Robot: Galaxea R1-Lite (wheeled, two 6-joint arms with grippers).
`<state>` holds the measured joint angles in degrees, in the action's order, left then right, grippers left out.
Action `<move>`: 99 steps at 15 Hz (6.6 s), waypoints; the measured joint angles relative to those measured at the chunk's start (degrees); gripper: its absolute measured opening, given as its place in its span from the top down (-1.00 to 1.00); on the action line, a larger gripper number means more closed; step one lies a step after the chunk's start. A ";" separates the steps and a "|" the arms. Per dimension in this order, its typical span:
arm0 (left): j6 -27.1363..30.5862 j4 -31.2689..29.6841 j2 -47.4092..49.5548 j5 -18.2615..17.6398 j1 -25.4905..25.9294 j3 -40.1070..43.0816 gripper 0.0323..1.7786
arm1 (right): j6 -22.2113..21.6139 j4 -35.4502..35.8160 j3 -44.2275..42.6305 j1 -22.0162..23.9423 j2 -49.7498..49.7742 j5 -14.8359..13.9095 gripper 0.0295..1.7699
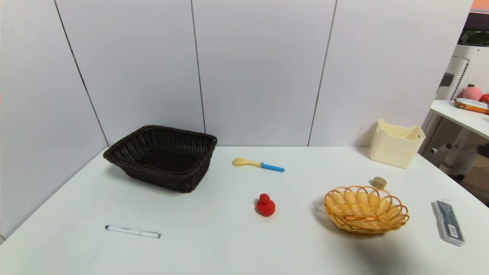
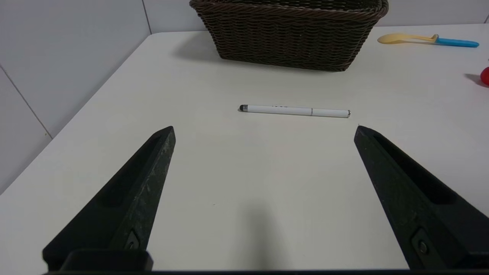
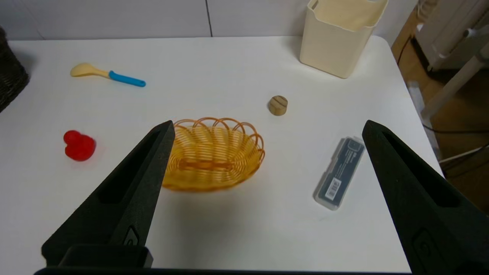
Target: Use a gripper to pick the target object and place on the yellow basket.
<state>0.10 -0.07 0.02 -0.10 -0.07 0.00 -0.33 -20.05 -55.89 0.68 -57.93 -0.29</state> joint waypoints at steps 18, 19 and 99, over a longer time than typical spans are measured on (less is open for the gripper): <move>0.00 0.00 0.00 0.00 -0.02 0.00 -0.90 | -16.26 -24.21 -45.24 2.67 -64.54 -8.77 -0.91; 0.01 0.00 0.00 0.00 -0.02 0.00 -0.90 | -16.87 -25.12 -45.46 2.54 -65.24 -7.95 -0.91; 0.00 0.00 0.00 0.00 -0.02 0.00 -0.90 | 7.22 16.88 51.93 -0.78 48.42 2.85 -0.86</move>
<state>0.10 -0.07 0.02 -0.10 -0.10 0.00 6.89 -3.17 -3.96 -0.10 -9.51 2.56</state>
